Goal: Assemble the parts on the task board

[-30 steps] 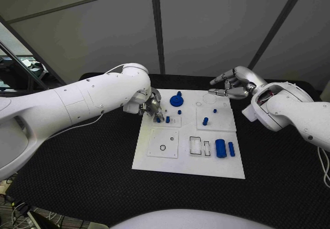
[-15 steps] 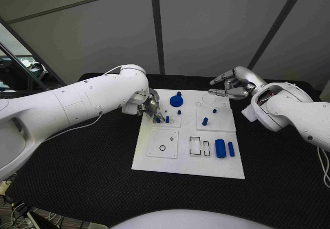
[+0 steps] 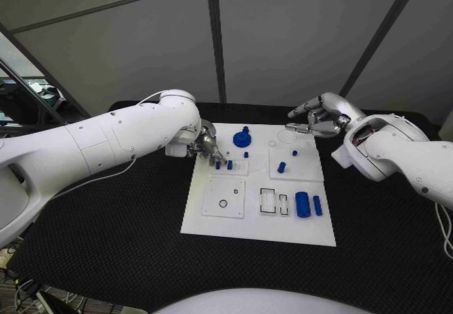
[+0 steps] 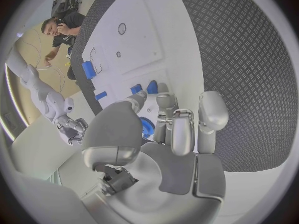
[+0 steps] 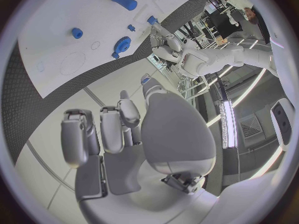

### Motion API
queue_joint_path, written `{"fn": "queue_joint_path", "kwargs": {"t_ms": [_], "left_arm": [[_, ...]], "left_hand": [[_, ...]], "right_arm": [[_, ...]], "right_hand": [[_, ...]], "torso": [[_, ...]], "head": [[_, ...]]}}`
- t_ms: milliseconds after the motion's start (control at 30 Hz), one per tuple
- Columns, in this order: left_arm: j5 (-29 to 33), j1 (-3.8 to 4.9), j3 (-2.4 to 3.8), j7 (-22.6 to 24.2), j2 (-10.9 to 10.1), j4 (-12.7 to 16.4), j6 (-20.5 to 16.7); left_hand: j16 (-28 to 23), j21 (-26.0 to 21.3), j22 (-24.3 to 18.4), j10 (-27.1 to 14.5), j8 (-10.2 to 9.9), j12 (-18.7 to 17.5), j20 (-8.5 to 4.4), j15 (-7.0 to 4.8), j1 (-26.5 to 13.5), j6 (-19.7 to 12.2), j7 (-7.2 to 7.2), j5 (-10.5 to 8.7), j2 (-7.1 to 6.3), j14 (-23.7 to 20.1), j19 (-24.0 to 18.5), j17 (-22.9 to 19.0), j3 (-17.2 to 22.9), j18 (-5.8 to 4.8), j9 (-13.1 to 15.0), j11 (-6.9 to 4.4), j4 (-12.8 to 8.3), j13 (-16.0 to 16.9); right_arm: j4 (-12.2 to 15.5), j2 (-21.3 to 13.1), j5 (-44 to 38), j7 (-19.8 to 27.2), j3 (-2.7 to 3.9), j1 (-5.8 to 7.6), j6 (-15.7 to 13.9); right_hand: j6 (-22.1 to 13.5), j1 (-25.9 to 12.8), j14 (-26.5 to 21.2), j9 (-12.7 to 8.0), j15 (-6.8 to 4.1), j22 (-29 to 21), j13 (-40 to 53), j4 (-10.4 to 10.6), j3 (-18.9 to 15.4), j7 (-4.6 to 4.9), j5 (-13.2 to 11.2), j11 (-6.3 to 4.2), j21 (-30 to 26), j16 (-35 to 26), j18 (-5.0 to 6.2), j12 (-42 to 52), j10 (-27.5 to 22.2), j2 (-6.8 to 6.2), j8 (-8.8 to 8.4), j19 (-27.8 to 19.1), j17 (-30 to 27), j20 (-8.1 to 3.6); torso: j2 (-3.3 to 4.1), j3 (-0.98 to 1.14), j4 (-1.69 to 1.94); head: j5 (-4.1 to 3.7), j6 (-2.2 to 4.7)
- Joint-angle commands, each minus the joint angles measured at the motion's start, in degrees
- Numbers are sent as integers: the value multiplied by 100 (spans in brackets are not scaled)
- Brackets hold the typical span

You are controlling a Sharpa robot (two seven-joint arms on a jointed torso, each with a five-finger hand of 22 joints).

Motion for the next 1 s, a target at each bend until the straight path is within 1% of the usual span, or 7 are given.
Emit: {"fn": "queue_joint_path", "kwargs": {"t_ms": [33, 533, 600, 700, 767, 867, 1000], "left_arm": [[-109, 11, 36, 260, -30, 24, -446], [-22, 11, 249, 543, -258, 180, -956], [-21, 11, 280, 679, -316, 240, -1155], [18, 11, 308, 1168, -406, 372, -1700], [89, 9, 291, 1645, -449, 467, -2161], [157, -32, 206, 2448, -493, 617, -2894], [-1, -160, 109, 3284, -490, 728, -3667]], "left_hand": [[-29, -32, 385, -53, -29, -39, -10, -4, 45, 31, 22, -28, -103, 486, 28, 1048, -67, -72, -11, 10, 167, -17], [-131, -206, 321, -194, -100, -308, -7, 1, 310, -24, 48, -28, -173, 450, -36, 941, -180, -41, -43, 32, 368, -206], [-224, -316, 275, -358, -145, -670, -4, 6, 459, -86, 70, -27, -140, 416, -85, 842, -143, -21, -63, 46, 317, -466], [-872, -1382, -188, -859, -340, -1509, 47, 84, 1020, -316, 169, -6, -45, 136, -600, 200, 34, 161, -197, 135, 59, -1051], [-1946, -2959, -896, -1315, -605, -1938, 146, 241, 1591, -535, 356, 19, -1, -471, -1490, -737, 315, 377, -460, 287, -280, -1338], [-4167, -3573, -1243, -1607, -1021, -2598, 328, 451, 2150, -711, 481, 41, -155, -1841, -1993, -2587, 673, 329, -1042, 417, -670, -2010], [-4525, -3833, -1412, -1714, -1301, -3084, 432, 545, 2369, -762, 488, 11, -281, -2012, -2080, -2892, 786, 337, -1523, 590, -885, -2634]], "right_arm": [[1, 5, 12, 65, 3, 6, 2], [-11, 3, 12, 66, 3, -3, 2], [-8, -3, 12, 66, 3, -3, -2], [-3, -11, 12, 66, 3, -3, -11], [-2, -14, 12, 70, 3, -3, -21], [-2, -17, 17, 87, 3, -3, -47], [-4, -14, 22, 105, 2, -3, -69]], "right_hand": [[24, -39, 240, -8, -45, 1075, -7, -20, 1, 3, 0, -22, -20, -22, 36, 1, -14, 18, -21, 331, -7, -31], [24, -39, 240, -8, -45, 1075, -7, -20, 1, 3, 0, -22, -20, -22, 36, 1, -14, 18, -21, 331, -7, -31], [24, -39, 240, -8, -45, 1075, -7, -20, 1, 3, 0, -22, -20, -22, 36, 1, -14, 18, -21, 331, -7, -31], [23, -39, 239, -8, -45, 1073, -7, -20, 1, 3, 0, -22, -22, -23, 36, 0, -15, 18, -21, 330, -7, -31], [22, -39, 239, -9, -45, 1064, -12, -22, 1, 3, 1, -22, -30, -25, 39, -5, -18, 19, -21, 324, -10, -31], [23, -39, 236, -8, -45, 1041, -25, -22, 1, 3, 1, -22, -50, -34, 45, -20, -25, 19, -20, 310, -23, -31], [32, -35, 231, -7, -45, 1010, -42, -27, 2, 1, 2, -23, -76, -47, 54, -39, -36, 17, -16, 290, -41, -30]], "torso": [[-4, 3, -1], [-1, 5, 0], [-2, 8, 2], [-3, 14, 8], [-1, 14, 0], [7, 5, 1], [8, -4, -6]], "head": [[2, 8], [-14, 49], [-24, 56], [-48, 82], [-72, 108], [-124, 163], [-171, 214]]}}
